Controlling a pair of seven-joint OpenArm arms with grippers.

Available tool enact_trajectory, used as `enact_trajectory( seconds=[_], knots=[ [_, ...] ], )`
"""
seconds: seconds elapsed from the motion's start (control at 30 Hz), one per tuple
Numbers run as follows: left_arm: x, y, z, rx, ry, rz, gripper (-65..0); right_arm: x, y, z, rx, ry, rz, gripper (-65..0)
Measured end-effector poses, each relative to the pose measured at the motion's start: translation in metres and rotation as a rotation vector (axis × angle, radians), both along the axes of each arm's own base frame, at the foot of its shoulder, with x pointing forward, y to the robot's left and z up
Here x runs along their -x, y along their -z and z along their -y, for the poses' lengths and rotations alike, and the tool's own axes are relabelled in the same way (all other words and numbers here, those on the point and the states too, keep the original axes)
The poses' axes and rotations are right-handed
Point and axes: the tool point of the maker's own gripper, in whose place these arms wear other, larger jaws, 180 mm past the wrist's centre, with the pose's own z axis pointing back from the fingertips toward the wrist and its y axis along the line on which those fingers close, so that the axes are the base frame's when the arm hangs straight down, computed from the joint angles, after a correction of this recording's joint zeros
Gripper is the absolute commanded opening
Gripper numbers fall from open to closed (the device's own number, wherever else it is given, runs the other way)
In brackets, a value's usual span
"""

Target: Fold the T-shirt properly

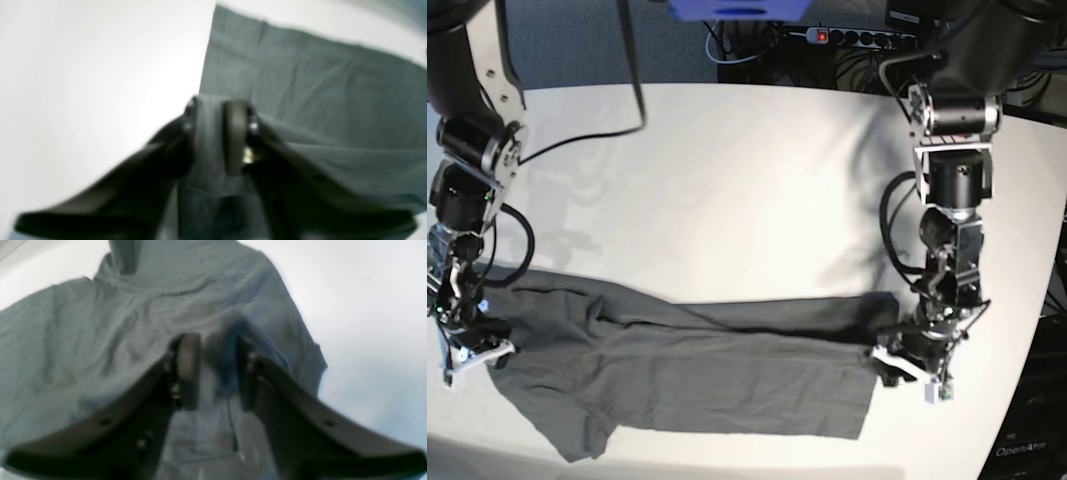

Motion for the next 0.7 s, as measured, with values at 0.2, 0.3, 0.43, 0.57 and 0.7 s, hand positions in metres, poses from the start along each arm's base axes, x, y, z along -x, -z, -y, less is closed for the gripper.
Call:
enact_trajectory(
  seconds=[0.2, 0.3, 0.43, 0.57, 0.7],
  knots=[
    [-0.003, -0.010, 0.002, 0.002, 0.005, 0.021, -26.2, 0.000, -0.001, 0.001, 0.005, 0.004, 0.023, -35.7],
    [-0.003, -0.027, 0.003, -0.006, 0.011, 0.074, -26.1, 0.006, 0.008, 0.000, -0.001, 0.000, 0.004, -35.8],
    [0.009, -0.038, 0.005, -0.025, 0.023, 0.119, -26.1, 0.011, 0.013, 0.001, 0.000, 0.001, -0.017, -36.1],
    [0.032, -0.014, 0.009, -0.033, 0.037, 0.075, -26.1, 0.021, 0.024, 0.000, 0.000, -0.005, -0.030, -36.3],
    [0.035, -0.004, 0.016, -0.035, 0.056, 0.053, -26.1, 0.033, 0.041, -0.007, -0.009, -0.039, -0.073, -37.4]
  ],
)
